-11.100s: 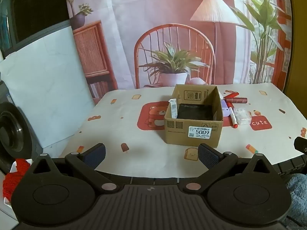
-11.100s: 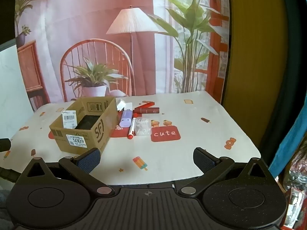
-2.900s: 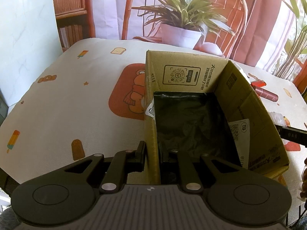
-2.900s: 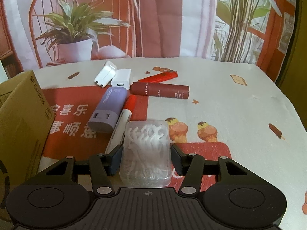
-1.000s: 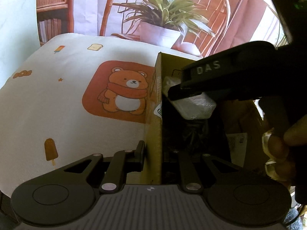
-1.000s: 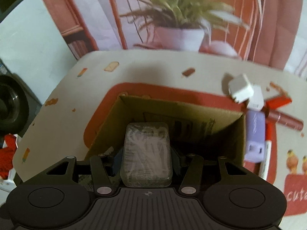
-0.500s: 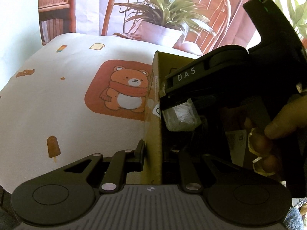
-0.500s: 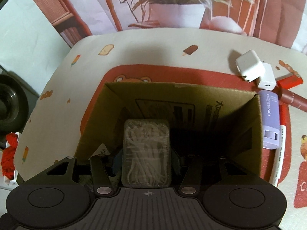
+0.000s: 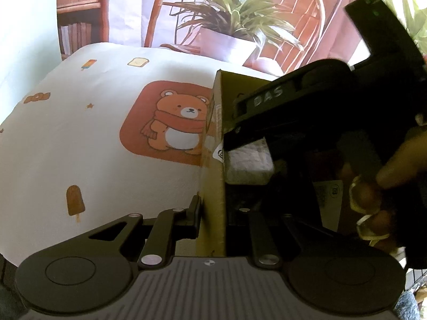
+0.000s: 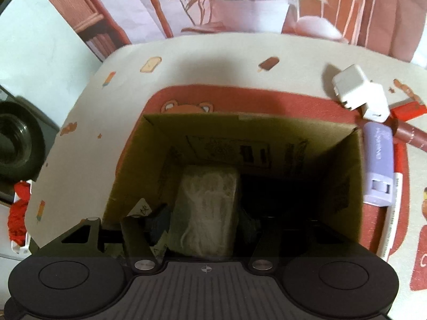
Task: Organize rigid objects
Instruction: 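Lift the floss pick box with the right tool and lower it into the cardboard box, then open the right tool and withdraw it toward the remaining items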
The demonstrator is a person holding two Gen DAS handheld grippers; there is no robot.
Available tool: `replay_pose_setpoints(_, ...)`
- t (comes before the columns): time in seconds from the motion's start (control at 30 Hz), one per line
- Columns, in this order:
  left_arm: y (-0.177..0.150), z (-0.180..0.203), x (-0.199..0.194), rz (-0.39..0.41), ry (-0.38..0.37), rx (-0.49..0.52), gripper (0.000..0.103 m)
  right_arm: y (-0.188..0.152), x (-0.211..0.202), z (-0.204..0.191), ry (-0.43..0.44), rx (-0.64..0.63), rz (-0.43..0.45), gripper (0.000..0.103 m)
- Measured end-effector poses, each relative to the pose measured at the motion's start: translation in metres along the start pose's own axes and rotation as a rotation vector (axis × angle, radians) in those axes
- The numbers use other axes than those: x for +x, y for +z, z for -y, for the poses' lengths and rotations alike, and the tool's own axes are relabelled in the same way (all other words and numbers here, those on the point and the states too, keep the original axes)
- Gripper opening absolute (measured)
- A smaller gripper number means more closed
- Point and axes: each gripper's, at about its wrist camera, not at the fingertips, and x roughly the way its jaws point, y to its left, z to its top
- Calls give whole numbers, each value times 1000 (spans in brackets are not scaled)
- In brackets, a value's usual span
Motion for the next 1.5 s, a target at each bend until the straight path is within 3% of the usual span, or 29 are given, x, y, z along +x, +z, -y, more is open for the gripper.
replay_pose_setpoints(0.2, 2, 2, 0, -6, 10, 2, 17, -5, -31, -1, 67, -19, 45, 70)
replay_pose_setpoints(0.33, 0, 3, 4, -23, 22, 4, 16, -17, -61, -3, 86, -32, 119, 100)
replay_pose_setpoints(0.5, -2, 3, 5, -29, 31, 5, 16, -33, -103, 12, 131, 5, 230, 103)
replay_pose_setpoints(0.7, -3, 4, 5, -34, 37, 7, 16, -54, -146, 58, 100, 93, 369, 103)
replay_pose_setpoints(1.0, -2, 11, 7, -35, 56, 21, 16, -84, -171, 134, 86, 283, 518, 103)
replay_pose_setpoints(1.2, -3, 14, 7, -36, 62, 26, 16, -100, -158, 161, -91, 302, 525, 103)
replay_pose_setpoints(1.37, -3, 14, 7, -36, 65, 28, 16, -108, -143, 175, -189, 251, 464, 103)
replay_pose_setpoints(1.5, -3, 15, 7, -37, 66, 27, 16, -110, -128, 175, -318, 162, 412, 103)
